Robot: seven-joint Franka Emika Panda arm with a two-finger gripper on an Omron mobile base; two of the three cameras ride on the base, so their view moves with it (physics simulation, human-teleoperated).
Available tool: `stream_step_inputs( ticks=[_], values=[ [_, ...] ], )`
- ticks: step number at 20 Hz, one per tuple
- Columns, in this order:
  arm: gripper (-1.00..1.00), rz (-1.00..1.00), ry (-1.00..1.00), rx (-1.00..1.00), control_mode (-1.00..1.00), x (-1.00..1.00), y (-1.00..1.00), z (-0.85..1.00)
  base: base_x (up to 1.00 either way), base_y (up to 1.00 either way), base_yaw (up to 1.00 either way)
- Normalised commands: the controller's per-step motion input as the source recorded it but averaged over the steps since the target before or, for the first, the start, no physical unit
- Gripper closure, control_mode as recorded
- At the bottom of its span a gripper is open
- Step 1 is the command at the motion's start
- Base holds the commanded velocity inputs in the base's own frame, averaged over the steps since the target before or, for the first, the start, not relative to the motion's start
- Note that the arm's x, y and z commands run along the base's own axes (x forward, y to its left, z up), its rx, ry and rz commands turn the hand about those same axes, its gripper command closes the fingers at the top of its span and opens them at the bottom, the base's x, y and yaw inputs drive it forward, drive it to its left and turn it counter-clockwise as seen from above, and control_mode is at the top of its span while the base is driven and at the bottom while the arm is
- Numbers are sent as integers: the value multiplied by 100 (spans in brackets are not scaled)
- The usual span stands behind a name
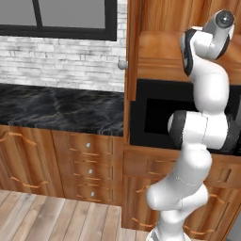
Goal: Pick the juice from the counter and place it in the open cabinet.
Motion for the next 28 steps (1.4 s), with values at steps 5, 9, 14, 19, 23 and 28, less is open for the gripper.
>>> stream_step_inputs(
  ticks=[5,9,14,19,23,28],
  values=[
    [-100,7,-31,-9,-100,-100,0,-62,0,0,0],
    [-100,9,-34,-14,-100,-100,0,-99,0,0,0],
    [-100,9,-17,-18,-100,-100,5,-100,0,0,0],
    [-100,7,-6,-17,-100,-100,1,-99,0,0,0],
    [-100,3,0,-18,-100,-100,0,-100,0,0,0],
    [-100,3,0,-19,-100,-100,0,-100,0,0,0]
  ],
)
